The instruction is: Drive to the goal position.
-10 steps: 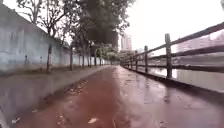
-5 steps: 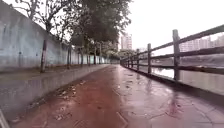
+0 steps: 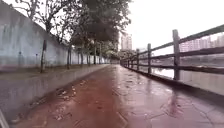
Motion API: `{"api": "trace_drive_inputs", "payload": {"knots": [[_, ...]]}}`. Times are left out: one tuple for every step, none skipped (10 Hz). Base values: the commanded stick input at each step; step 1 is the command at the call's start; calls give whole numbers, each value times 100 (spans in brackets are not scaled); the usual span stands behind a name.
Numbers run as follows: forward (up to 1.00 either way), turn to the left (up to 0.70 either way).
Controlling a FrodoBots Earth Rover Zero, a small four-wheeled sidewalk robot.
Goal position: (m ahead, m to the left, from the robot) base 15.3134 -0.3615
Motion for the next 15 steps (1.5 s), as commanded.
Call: {"api": "trace_drive_inputs", "payload": {"knots": [[100,0],[100,0],[100,0],[100,0],[100,0],[93,-3],[48,-22],[2,-42],[100,-29],[100,0],[100,0],[100,0],[100,0],[100,0],[100,0]]}}
